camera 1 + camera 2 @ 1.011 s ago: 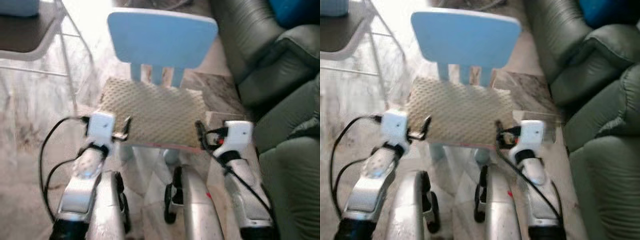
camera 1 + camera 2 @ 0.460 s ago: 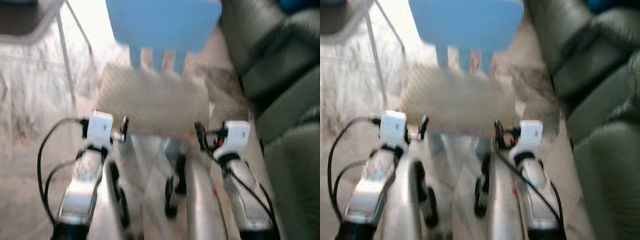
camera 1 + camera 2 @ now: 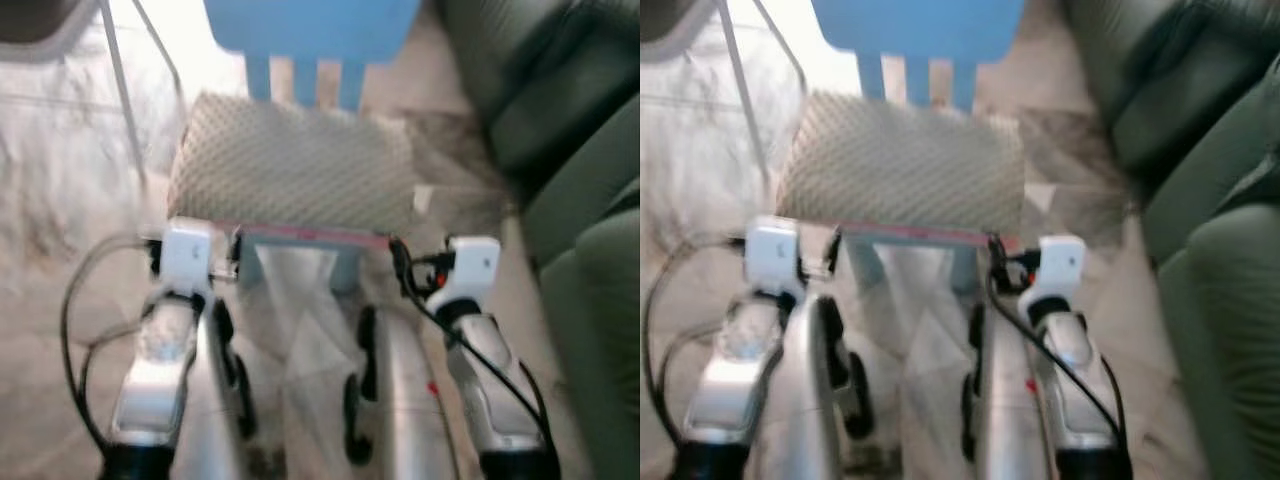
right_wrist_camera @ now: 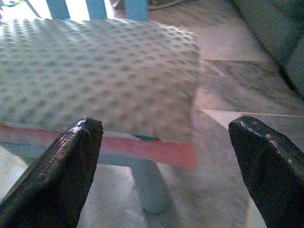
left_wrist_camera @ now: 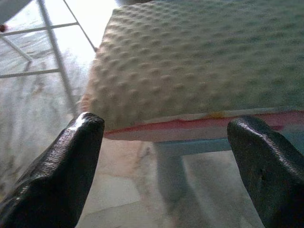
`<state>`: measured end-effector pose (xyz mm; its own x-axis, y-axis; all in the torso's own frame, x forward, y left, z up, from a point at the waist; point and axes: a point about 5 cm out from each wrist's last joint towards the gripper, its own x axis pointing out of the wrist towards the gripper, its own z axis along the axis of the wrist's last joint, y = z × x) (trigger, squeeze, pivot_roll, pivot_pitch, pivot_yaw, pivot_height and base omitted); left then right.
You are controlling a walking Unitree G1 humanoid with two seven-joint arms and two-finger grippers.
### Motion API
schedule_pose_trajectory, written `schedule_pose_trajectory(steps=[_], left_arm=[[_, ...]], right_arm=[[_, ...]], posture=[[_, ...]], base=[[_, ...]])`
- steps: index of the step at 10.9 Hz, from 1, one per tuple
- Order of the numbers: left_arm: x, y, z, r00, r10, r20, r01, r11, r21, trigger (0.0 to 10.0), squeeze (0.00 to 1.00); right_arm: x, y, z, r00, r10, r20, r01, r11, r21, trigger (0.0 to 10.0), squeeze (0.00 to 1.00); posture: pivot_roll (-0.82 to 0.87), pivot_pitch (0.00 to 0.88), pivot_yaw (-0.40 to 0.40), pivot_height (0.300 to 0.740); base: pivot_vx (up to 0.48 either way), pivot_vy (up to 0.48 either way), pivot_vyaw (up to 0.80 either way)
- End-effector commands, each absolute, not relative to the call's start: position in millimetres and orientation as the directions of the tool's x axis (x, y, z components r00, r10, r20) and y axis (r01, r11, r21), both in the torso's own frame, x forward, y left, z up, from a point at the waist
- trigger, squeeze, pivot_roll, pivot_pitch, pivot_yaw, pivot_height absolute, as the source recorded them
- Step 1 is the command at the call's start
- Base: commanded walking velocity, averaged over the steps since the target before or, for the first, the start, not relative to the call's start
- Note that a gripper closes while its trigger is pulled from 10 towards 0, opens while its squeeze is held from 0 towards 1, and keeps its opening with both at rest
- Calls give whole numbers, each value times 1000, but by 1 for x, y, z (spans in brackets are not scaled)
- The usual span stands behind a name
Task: Move the pillow to the sofa
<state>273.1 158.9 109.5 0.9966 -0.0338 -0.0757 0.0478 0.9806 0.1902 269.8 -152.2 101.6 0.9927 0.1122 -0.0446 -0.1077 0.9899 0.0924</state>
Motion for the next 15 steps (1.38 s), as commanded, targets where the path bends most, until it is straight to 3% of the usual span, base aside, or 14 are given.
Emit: schedule_pose_trajectory(steps=[1,3,4,7,8,9,11,15], left_arm=[[274,157,114,997,-45,-56,55,979,198,10000,0],[275,158,114,998,-35,-56,45,981,188,10000,0],[275,160,114,999,-24,-49,32,986,164,10000,1000],[275,162,112,998,-12,-56,22,984,177,10000,1000],[274,160,111,997,-39,-66,50,984,171,10000,0],[275,161,112,998,-37,-59,46,985,167,10000,0],[276,161,114,998,-40,-48,47,986,163,10000,0],[277,161,115,998,-40,-44,47,986,163,10000,0]], right_arm=[[266,-156,95,993,100,-70,-93,991,98,10000,0],[267,-155,96,992,103,-67,-96,991,98,10000,0],[268,-154,98,993,109,-54,-102,989,109,10000,1000],[269,-155,99,994,102,-49,-96,990,105,10000,1000],[270,-153,99,993,111,-50,-106,990,99,10000,306],[270,-153,100,992,112,-50,-107,989,99,10000,0],[271,-150,103,989,143,-36,-140,988,63,10000,0],[273,-148,104,988,154,-25,-152,985,81,10000,0]], posture=[[2,300,-57,500],[1,297,-59,490],[1,297,-59,490],[-1,302,-59,490],[-3,303,-57,490],[-3,303,-59,490],[-5,304,-61,490],[-6,305,-63,490]], base=[[0,0,0],[0,0,0],[0,0,0],[0,0,0],[0,0,0],[0,0,0],[0,0,300],[330,0,208]])
